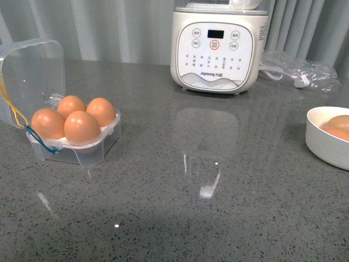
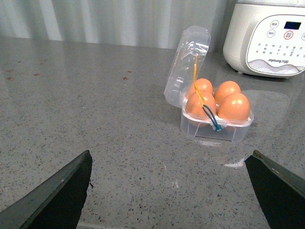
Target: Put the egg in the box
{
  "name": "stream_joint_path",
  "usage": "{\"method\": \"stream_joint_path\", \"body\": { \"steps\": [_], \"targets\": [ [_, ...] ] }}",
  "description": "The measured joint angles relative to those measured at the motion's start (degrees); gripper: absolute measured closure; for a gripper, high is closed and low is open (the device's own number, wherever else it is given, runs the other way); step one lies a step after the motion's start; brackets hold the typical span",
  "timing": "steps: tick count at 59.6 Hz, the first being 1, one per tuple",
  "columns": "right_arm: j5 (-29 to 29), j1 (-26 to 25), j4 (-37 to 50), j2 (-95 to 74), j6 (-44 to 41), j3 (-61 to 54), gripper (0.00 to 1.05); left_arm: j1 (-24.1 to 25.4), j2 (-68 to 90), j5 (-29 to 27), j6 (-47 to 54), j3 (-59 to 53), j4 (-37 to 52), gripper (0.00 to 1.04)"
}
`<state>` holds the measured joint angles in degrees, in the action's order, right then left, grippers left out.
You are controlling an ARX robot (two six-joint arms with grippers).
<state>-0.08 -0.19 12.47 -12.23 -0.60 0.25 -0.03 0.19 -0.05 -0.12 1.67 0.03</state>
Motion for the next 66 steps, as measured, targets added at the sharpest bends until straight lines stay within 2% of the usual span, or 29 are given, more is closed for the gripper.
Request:
{"method": "stream_joint_path", "body": {
  "steps": [12, 18, 45, 62, 66],
  "targets": [
    [0.0, 0.0, -2.6, 2.5, 0.0, 0.0, 1.01, 0.0, 0.0, 0.0, 0.0, 0.0, 0.0, 0.07],
    [0.0, 0.0, -12.1, 10.8, 0.0, 0.0, 1.01, 0.0, 0.0, 0.0, 0.0, 0.0, 0.0, 0.07],
    [0.0, 0.0, -12.4, 12.0, 0.0, 0.0, 1.01, 0.0, 0.0, 0.0, 0.0, 0.0, 0.0, 0.07],
    [0.0, 0.0, -12.4, 12.0, 0.0, 0.0, 0.57, 0.0, 0.0, 0.0, 0.0, 0.0, 0.0, 0.07],
    [0.0, 0.0, -12.4, 12.0, 0.0, 0.0, 0.41, 0.0, 0.0, 0.0, 0.0, 0.0, 0.0, 0.07]
  ]
}}
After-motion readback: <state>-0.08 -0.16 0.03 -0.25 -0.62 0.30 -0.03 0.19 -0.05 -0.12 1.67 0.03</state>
